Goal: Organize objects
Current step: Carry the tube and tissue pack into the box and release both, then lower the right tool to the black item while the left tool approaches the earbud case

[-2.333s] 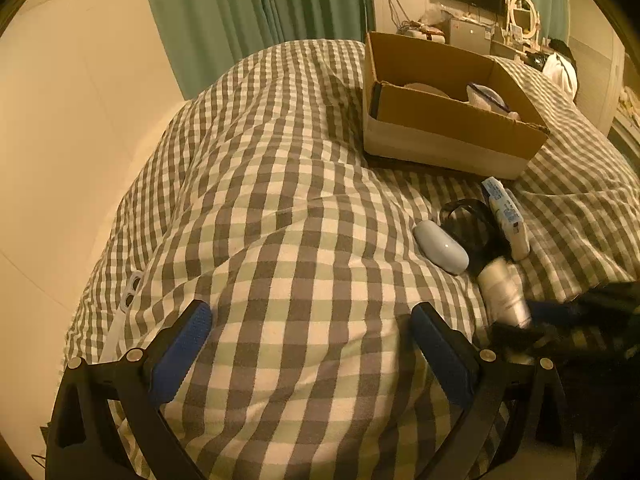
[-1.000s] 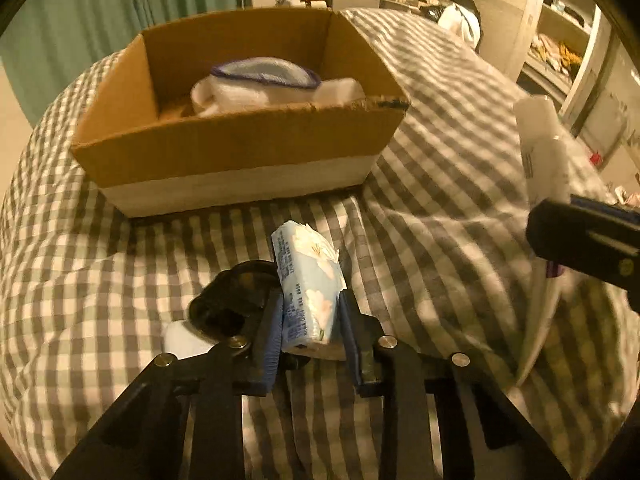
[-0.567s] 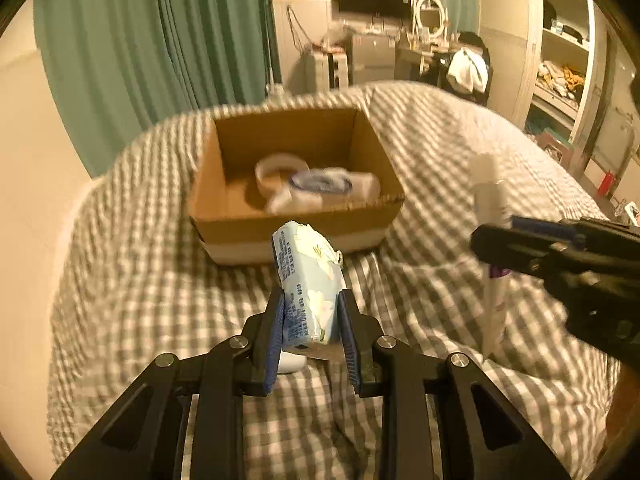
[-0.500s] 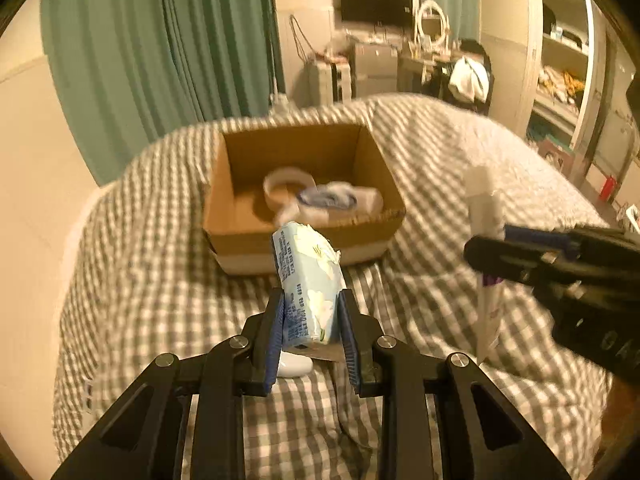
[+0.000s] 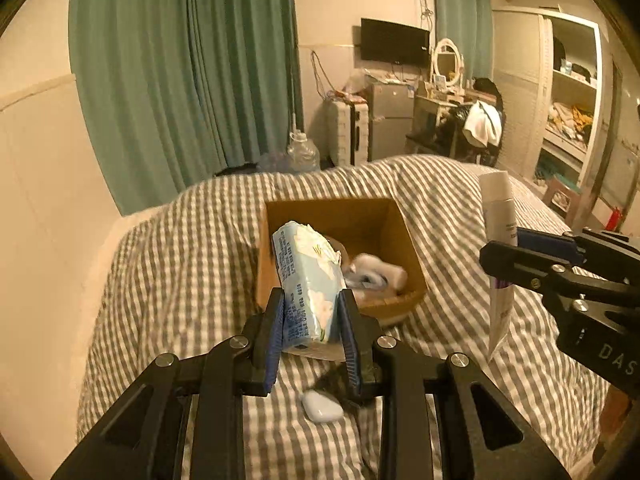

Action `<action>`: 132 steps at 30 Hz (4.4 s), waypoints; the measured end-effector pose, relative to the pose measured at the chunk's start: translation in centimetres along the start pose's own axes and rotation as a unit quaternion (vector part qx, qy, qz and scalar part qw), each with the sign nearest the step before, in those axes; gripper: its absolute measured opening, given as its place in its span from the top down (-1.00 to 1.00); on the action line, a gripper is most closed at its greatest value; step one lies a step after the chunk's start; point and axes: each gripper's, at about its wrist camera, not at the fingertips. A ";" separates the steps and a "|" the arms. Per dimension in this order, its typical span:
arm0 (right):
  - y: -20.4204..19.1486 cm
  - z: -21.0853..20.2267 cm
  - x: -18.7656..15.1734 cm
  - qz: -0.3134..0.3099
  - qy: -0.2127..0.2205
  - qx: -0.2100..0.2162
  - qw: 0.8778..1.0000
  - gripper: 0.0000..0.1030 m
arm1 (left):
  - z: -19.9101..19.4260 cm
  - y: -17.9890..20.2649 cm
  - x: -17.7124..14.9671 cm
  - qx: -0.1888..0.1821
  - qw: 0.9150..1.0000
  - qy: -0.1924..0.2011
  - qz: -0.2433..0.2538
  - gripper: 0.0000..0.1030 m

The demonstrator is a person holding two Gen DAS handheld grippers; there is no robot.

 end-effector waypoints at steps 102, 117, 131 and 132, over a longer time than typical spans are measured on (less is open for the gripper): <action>2.3 11.0 -7.8 0.012 -0.084 -0.027 0.996 -0.73 | 10.4 0.4 -11.7 0.076 0.987 -0.125 -0.060 -0.99; 1.4 20.9 -11.3 0.009 -0.235 -0.004 0.972 0.42 | 11.1 0.5 -13.7 0.083 0.984 -0.145 -0.056 -0.99; 3.3 16.3 -10.9 0.032 -0.156 -0.027 0.987 0.90 | 12.0 4.7 -12.4 0.069 0.985 -0.158 0.008 -0.99; 3.5 16.0 -10.9 0.032 -0.154 -0.027 0.987 0.90 | 12.2 5.2 -12.2 0.057 0.986 -0.158 0.010 -0.99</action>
Point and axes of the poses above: each gripper's, at about its wrist camera, not at the fingertips, and z roughly the way its jaws point, y to its right, x to its top, and after that the axes turned 13 degrees about z, right-handed
